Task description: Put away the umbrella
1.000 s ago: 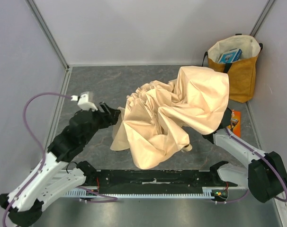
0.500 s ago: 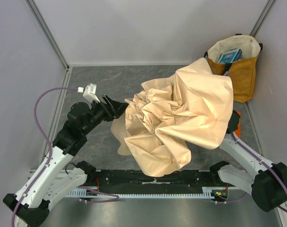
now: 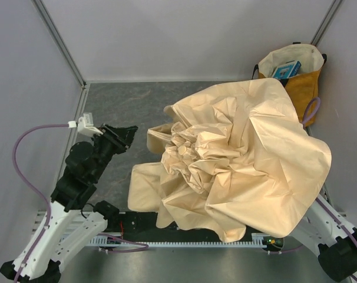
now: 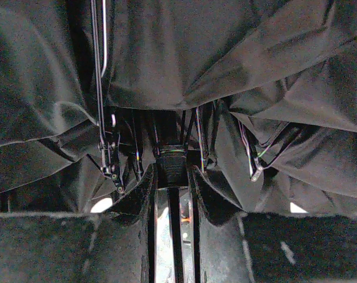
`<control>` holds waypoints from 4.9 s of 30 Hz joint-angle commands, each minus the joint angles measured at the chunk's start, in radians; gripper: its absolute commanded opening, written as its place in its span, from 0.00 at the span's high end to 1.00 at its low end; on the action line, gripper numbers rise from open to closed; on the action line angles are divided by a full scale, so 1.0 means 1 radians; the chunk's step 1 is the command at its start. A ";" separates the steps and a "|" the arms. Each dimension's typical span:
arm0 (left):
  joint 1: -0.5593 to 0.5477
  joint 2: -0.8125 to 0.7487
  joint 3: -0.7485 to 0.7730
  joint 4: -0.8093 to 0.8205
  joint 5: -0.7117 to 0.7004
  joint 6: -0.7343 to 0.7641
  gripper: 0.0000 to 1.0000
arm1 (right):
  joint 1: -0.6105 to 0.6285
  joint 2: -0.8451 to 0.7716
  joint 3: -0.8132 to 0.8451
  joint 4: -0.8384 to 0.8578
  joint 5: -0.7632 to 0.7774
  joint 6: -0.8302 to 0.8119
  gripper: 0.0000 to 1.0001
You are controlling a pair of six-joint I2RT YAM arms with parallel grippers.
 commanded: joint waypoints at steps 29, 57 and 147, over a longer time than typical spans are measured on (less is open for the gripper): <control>-0.148 0.250 0.150 0.129 0.224 0.136 0.31 | 0.083 0.506 -0.155 0.510 0.388 0.209 1.00; -0.123 -0.011 -0.012 0.156 0.487 -0.006 0.12 | -0.082 0.478 -0.046 0.510 0.338 0.327 1.00; -0.120 0.334 0.020 0.912 0.519 0.314 0.98 | 0.063 -0.009 -0.007 -1.302 0.770 -0.527 0.14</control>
